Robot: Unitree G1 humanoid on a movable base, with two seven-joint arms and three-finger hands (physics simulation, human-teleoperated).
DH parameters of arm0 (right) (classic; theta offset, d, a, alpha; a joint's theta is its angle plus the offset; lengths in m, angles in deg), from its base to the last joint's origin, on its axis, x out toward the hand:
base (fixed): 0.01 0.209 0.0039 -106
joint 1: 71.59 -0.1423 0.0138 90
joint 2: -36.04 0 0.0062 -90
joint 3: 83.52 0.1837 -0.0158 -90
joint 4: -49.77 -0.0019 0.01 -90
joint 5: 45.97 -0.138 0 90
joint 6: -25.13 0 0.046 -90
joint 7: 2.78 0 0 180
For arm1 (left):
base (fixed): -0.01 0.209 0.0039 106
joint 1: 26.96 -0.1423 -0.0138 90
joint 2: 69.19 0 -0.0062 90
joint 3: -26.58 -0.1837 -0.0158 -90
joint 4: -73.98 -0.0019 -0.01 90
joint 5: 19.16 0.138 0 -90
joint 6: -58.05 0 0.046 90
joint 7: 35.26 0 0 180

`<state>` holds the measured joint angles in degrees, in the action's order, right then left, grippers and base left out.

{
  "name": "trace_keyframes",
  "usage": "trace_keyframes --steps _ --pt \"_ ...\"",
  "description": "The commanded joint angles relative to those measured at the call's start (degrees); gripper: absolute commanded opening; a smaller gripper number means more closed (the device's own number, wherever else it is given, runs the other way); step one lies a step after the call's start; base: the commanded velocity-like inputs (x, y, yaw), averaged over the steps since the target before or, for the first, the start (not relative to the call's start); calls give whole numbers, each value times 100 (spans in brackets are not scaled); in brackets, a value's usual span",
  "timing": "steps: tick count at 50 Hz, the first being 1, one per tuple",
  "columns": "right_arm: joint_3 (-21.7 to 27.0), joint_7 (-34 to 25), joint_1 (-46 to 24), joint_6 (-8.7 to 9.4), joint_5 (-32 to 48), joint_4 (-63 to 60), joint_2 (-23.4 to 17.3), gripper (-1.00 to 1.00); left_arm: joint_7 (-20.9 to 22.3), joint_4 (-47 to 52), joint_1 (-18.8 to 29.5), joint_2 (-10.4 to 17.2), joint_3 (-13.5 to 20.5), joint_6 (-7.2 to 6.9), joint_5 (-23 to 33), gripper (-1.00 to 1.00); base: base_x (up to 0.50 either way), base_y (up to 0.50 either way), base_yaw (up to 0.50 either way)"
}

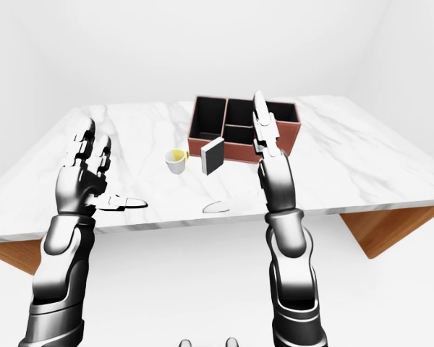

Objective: Pick up the book and place it in the caddy.

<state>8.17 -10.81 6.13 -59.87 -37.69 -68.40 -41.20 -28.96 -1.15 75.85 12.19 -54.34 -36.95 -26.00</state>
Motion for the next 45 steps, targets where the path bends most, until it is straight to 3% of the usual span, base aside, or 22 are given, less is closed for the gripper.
trace_keyframes --steps 1,45 --pt "-8 -40 26 0 21 -53 10 100 15 6 -10 -2 4 0 -1 100 18 -1 0" --pt "-34 -100 75 0 21 -126 20 100 74 133 -98 -31 -14 0 45 100 18 -1 0"
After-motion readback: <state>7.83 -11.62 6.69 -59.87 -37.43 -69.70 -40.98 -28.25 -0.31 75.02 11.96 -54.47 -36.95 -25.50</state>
